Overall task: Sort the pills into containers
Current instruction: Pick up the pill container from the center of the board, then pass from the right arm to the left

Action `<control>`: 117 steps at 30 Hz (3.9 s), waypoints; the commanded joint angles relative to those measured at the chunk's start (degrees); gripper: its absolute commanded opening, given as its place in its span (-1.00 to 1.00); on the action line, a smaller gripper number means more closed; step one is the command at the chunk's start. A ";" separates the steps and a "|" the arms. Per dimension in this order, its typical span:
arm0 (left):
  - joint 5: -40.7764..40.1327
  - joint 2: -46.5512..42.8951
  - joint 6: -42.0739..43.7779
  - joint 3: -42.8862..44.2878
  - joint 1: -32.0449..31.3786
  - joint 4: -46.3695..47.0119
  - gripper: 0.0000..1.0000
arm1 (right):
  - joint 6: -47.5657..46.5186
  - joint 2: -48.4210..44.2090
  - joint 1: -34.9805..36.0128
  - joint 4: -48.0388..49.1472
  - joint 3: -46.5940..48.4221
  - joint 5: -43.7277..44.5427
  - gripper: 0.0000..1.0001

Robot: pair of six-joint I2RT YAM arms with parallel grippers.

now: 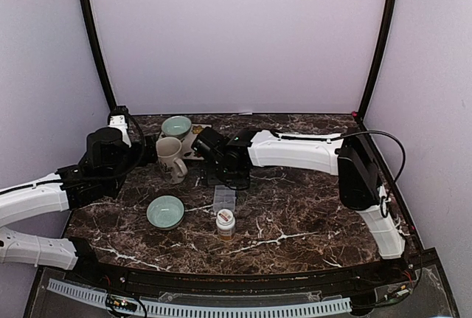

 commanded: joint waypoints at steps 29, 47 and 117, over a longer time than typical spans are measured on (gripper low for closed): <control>-2.65 -0.69 -3.61 -2.97 -2.21 0.02 0.98 | 0.85 10.69 -3.21 -7.88 6.57 -3.81 0.86; 7.67 -0.05 -2.03 -3.59 -2.48 3.02 0.98 | -3.67 -2.04 -3.31 6.11 -3.73 -4.21 0.10; 49.19 22.19 -7.91 15.47 -3.28 -0.78 -0.40 | -2.67 -22.58 -4.19 27.98 -18.20 -9.40 0.08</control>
